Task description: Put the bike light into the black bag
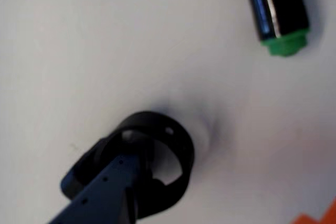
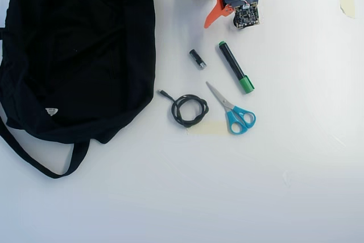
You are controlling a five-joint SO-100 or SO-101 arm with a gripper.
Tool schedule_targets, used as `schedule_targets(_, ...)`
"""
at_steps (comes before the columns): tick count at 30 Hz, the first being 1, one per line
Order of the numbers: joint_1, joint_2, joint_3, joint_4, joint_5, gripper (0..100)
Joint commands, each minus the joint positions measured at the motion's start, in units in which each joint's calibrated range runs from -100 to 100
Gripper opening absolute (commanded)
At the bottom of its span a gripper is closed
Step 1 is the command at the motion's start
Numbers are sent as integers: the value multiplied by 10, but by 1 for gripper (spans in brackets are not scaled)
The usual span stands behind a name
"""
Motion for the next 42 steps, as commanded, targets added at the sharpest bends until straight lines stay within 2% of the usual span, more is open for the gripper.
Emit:
schedule_targets(1,-3,1,-3,-9,-2,43)
schedule_targets(7,-3,1,-10,-10,-2,22)
schedule_targets(14,-3,-4,-13,-10,-3,2)
schedule_targets(42,-11,1,-82,-2,-7,2)
